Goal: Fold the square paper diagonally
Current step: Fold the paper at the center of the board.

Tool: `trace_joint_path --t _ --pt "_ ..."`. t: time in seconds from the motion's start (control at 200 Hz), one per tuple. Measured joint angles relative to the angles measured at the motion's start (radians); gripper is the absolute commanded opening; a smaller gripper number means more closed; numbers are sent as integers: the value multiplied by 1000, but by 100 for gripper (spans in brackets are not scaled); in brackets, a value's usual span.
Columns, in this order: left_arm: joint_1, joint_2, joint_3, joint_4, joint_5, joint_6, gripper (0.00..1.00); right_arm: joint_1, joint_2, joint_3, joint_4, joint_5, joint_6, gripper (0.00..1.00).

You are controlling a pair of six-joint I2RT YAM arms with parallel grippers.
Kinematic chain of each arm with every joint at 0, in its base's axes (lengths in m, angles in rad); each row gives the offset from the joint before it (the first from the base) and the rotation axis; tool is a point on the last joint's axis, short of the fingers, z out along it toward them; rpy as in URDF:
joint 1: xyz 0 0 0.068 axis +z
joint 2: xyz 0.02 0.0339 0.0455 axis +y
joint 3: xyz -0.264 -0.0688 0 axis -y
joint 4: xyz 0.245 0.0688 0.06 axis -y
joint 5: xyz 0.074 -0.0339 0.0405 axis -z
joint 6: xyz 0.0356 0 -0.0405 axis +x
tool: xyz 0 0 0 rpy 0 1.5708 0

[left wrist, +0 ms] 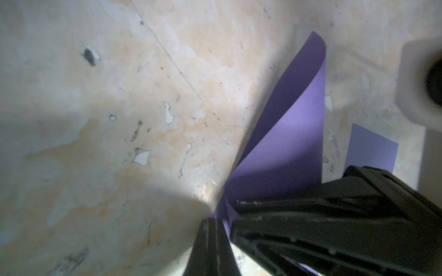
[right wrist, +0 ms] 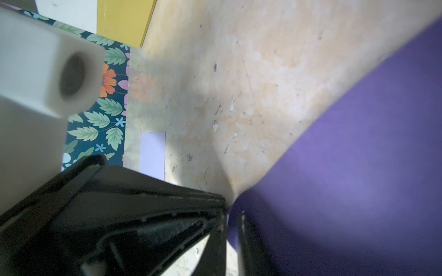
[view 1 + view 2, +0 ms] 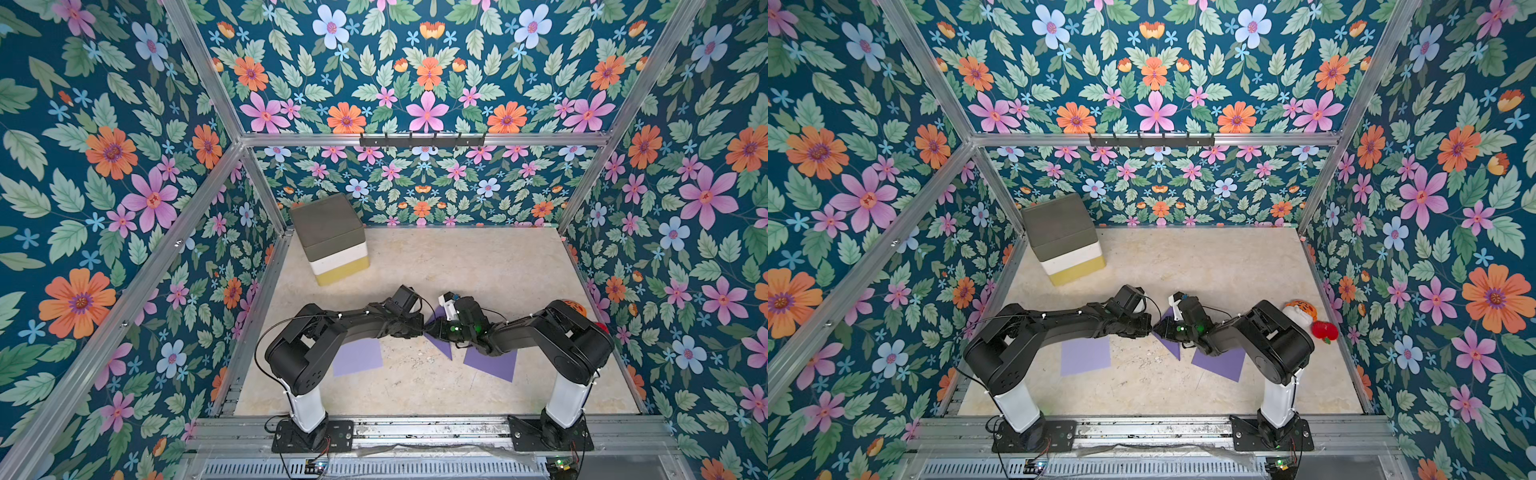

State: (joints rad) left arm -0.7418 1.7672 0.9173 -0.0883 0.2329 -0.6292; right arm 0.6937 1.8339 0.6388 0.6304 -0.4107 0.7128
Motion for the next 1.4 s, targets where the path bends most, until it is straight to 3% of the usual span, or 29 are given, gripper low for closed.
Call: trace_joint_path --t 0.11,0.305,0.405,0.51,0.62,0.72,0.86,1.4 --pt "10 -19 -6 -26 -32 0 0 0 -1 -8 21 -8 0 34" --pt "32 -53 -31 -47 -68 -10 0 1 0 -13 37 -18 0 35" --pt "48 -64 -45 -43 -52 -24 0 1 0 -15 42 -16 0 29" --pt "63 -64 -54 -20 2 -32 0 0 0 -16 37 -1 1 15" --pt "67 -66 -69 22 59 -49 10 -1 0 -18 21 12 3 0" --pt "64 -73 -81 57 97 -69 11 -1 0 -19 21 17 3 0" --pt "67 -74 -82 114 128 -107 0 0 3 -19 24 18 3 0" --pt "55 7 -66 234 172 -183 0 5 4 -39 52 33 11 0"
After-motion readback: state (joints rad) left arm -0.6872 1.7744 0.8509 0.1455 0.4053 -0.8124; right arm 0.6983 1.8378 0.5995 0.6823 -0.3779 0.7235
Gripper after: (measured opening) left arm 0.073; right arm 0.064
